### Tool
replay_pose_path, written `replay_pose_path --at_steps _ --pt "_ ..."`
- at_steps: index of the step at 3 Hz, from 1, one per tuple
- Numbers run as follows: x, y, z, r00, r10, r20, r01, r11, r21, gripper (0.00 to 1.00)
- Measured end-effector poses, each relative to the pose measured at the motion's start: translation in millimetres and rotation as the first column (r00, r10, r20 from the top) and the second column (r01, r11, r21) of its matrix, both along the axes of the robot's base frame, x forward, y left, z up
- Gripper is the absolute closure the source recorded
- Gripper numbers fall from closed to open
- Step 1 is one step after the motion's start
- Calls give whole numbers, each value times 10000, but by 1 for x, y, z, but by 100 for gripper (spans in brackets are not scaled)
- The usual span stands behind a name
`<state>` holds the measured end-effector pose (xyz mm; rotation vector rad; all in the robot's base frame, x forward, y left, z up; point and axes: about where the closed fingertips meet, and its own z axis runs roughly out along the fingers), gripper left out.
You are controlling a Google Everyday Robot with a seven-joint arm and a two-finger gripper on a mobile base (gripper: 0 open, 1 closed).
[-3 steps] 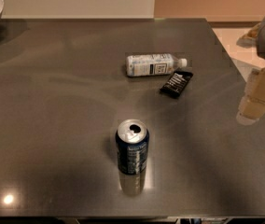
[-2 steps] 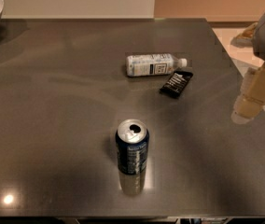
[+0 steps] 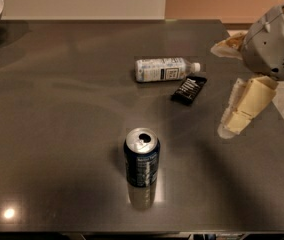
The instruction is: Move pepsi can near blue plastic bottle
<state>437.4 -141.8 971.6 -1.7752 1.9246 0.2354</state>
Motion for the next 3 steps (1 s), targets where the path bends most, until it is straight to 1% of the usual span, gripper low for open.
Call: replay_pose_path --at_steps 1,2,3 --pt "-9 40 -14 9933 1125 -245 -1105 9913 714 0" --pt "-15 62 -22 9830 1794 -388 -1741 9784 1116 0" --pt "-26 90 -39 9640 2563 -713 -2442 9588 1448 0"
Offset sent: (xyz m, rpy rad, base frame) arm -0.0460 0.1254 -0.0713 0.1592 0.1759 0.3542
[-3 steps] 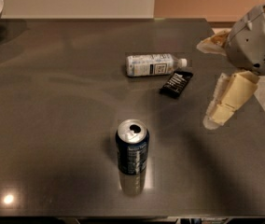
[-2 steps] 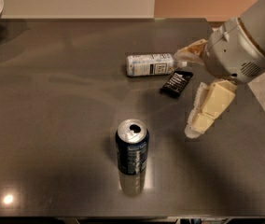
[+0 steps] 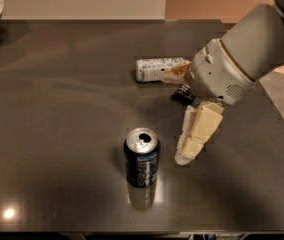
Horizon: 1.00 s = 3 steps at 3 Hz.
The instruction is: Move pepsi can near blue plastic bottle
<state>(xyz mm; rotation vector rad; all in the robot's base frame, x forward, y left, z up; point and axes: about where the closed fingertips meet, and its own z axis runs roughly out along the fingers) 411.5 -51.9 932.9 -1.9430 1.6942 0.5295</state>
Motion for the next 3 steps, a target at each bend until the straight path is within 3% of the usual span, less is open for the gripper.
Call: replay_pose_path --at_steps 1,3 --pt "-9 18 -15 9981 503 -354 -500 9987 84 0" --pt "-38 36 -35 9848 1438 -976 -1427 9896 183 0"
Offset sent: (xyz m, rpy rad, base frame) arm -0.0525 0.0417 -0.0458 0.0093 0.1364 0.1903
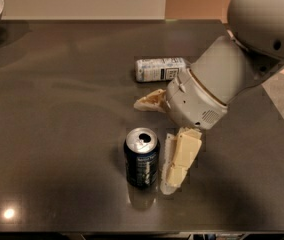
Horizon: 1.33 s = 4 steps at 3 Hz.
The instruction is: Move pepsi can near blue plastic bottle
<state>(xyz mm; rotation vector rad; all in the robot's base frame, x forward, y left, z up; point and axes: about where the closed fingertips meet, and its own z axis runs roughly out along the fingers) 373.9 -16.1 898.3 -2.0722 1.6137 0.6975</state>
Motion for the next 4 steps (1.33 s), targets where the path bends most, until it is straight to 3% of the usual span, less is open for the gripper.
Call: replay_pose_path --at_steps 1,2,4 --pt "-9 7 -5 9993 336 -164 -334 9994 73 0" --pt "-9 11 -7 9993 321 -178 -320 9995 50 18" --pt "1 4 -3 9999 -63 -111 63 10000 -17 64"
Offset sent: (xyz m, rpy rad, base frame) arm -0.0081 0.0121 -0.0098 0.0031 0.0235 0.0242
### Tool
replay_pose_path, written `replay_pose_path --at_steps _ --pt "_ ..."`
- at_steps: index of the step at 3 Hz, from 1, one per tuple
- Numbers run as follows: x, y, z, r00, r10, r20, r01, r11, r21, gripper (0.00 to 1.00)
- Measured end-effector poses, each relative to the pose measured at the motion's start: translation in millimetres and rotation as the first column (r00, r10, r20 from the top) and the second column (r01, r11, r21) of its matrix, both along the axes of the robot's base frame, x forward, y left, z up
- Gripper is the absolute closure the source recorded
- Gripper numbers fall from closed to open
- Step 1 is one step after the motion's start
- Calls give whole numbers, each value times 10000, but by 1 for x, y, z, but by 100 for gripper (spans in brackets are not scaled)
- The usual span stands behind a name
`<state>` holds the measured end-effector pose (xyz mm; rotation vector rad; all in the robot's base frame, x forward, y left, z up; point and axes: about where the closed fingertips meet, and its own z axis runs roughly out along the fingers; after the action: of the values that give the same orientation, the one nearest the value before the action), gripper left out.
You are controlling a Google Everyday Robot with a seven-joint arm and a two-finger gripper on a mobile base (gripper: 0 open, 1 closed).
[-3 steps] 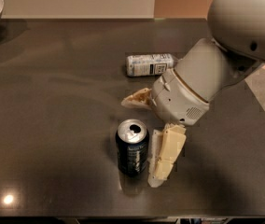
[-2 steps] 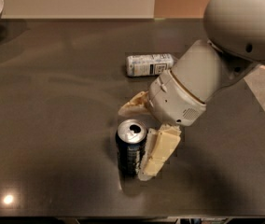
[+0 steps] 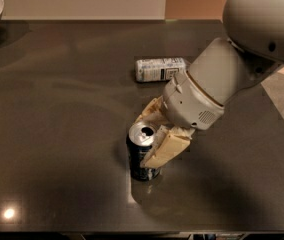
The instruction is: Move pepsi can near blue plastic bottle
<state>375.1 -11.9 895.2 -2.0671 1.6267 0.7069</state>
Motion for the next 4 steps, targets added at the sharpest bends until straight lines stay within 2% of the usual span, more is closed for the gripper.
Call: replay_pose_path --at_steps 1,2,3,4 --pt "22 -11 9 9978 -661 101 662 9978 -24 88" --pt "55 -25 22 9878 -1545 208 1543 9880 73 100" --pt "93 -34 33 9726 -2308 279 2301 9729 245 100" --pt "128 -33 38 9572 -2887 215 2876 9568 433 100"
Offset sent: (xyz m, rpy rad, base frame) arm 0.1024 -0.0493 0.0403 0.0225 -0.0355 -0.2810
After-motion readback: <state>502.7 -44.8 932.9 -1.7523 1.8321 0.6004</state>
